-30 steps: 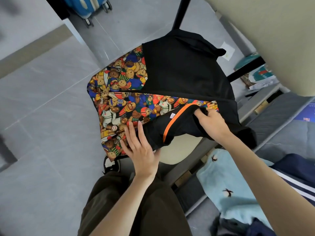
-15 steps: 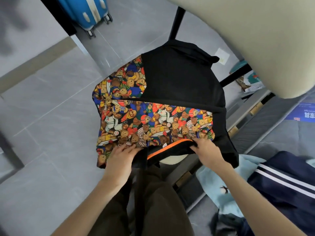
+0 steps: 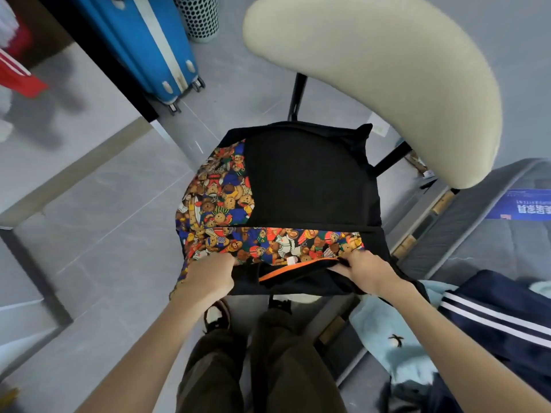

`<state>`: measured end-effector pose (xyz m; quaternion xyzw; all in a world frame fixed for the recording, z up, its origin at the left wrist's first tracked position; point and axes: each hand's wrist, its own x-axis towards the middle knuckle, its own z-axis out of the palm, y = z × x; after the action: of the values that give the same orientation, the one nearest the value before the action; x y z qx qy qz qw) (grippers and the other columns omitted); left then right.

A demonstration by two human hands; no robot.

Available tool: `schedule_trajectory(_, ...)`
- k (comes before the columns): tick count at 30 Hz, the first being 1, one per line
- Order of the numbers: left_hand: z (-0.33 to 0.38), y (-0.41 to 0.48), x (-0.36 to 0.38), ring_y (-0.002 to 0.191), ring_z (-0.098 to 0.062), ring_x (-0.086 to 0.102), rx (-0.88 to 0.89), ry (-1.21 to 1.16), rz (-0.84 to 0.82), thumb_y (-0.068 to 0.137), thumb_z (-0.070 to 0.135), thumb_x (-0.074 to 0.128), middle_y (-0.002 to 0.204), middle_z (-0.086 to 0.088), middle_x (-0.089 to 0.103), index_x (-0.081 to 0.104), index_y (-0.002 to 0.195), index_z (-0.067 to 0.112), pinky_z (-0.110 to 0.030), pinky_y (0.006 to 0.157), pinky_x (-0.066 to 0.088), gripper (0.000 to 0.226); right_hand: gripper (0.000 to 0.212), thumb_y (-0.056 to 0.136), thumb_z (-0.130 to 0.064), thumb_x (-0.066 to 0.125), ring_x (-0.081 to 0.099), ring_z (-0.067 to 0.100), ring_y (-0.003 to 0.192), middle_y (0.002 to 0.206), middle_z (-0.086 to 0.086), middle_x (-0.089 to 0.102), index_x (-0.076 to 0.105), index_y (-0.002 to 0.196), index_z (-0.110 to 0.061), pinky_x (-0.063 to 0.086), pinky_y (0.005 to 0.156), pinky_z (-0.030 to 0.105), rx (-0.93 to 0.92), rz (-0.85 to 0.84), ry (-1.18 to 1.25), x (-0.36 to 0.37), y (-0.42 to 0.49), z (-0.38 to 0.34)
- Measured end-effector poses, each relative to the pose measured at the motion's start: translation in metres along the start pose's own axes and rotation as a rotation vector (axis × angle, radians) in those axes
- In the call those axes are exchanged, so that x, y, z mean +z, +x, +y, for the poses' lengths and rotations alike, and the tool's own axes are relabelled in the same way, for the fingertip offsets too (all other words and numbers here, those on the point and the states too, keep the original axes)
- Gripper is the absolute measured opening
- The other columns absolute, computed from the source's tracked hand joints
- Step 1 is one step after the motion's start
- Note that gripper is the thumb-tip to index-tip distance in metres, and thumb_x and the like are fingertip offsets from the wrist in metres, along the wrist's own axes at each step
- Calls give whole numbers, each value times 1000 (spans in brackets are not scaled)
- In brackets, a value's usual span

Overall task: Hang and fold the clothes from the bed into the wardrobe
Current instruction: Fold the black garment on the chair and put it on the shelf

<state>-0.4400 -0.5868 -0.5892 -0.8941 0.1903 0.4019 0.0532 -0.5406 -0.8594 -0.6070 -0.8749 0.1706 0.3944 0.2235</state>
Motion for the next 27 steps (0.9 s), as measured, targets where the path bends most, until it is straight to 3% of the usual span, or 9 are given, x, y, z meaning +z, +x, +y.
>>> schedule_trajectory(7, 2, 55, -79, 93, -25, 62, -51, 77, 436, 89, 10, 49, 98, -3, 65, 61, 108, 18, -29, 67, 41, 24, 56, 86, -71, 44, 62, 30, 105, 109, 2, 67, 66, 113, -26, 47, 83, 38, 10, 210, -91, -81, 39, -17)
schedule_trajectory(9, -1, 78, -96, 92, -26, 62, -56, 59, 577, 92, 14, 50, 98, -4, 65, 58, 112, 17, -31, 73, 40, 22, 55, 86, -70, 44, 62, 30, 103, 103, 3, 67, 66, 104, -23, 45, 79, 36, 13, 339, -145, -98, 63, -24)
schedule_trajectory(11, -6, 100, -103, 103, -28, 59, -59, 45, 730, 93, 10, 52, 106, -8, 65, 56, 121, 14, -39, 98, 36, 29, 51, 91, -64, 42, 57, 29, 108, 107, 5, 64, 62, 103, -19, 39, 88, 38, 21, 504, -223, -107, 86, -31)
schedule_trajectory(13, -9, 115, -98, 132, -31, 41, -79, 37, 880, 89, 0, 54, 132, -13, 52, 47, 134, 13, -57, 116, 6, 48, 49, 96, -56, 39, 42, 31, 128, 131, 9, 54, 54, 120, -17, 24, 110, 46, 38, 647, -304, -104, 105, -35)
schedule_trajectory(15, -4, 123, -84, 146, -32, 18, -36, 34, 981, 86, -3, 54, 150, -13, 34, 40, 142, 15, -61, 112, -9, 61, 49, 99, -48, 41, 24, 34, 143, 151, 11, 36, 45, 134, -15, 7, 116, 55, -1, 799, -285, -90, 114, -38)
schedule_trajectory(17, 8, 125, -59, 147, -31, 14, 98, 51, 936, 87, 3, 55, 154, -8, 30, 40, 144, 21, -62, 113, -4, 61, 49, 99, -42, 44, 21, 35, 146, 155, 11, 30, 43, 140, -16, 7, 117, 60, -81, 895, -227, -68, 114, -41)
schedule_trajectory(19, 19, 127, -29, 147, -35, 12, 154, 41, 757, 92, 15, 53, 157, -5, 27, 38, 146, 31, -65, 112, 2, 58, 51, 98, -42, 45, 22, 34, 146, 157, 9, 29, 39, 145, -22, 10, 116, 62, -123, 859, -231, -38, 111, -46)
schedule_trajectory(22, 25, 141, -1, 146, -43, 3, 15, -38, 592, 99, 35, 38, 159, -7, 20, 28, 148, 39, -70, 108, -5, 50, 56, 99, -50, 36, 17, 34, 147, 161, 5, 19, 25, 152, -33, 13, 113, 65, -148, 638, -323, 7, 111, -47)
schedule_trajectory(27, -11, 174, 17, 145, -43, -9, -116, -64, 472, 96, 56, 24, 162, -8, 3, 14, 148, 48, -67, 105, -15, 53, 61, 91, -66, 5, -9, 41, 147, 163, -2, -9, -10, 148, -50, -6, 113, 65, 49, 462, -337, 26, 135, 2)
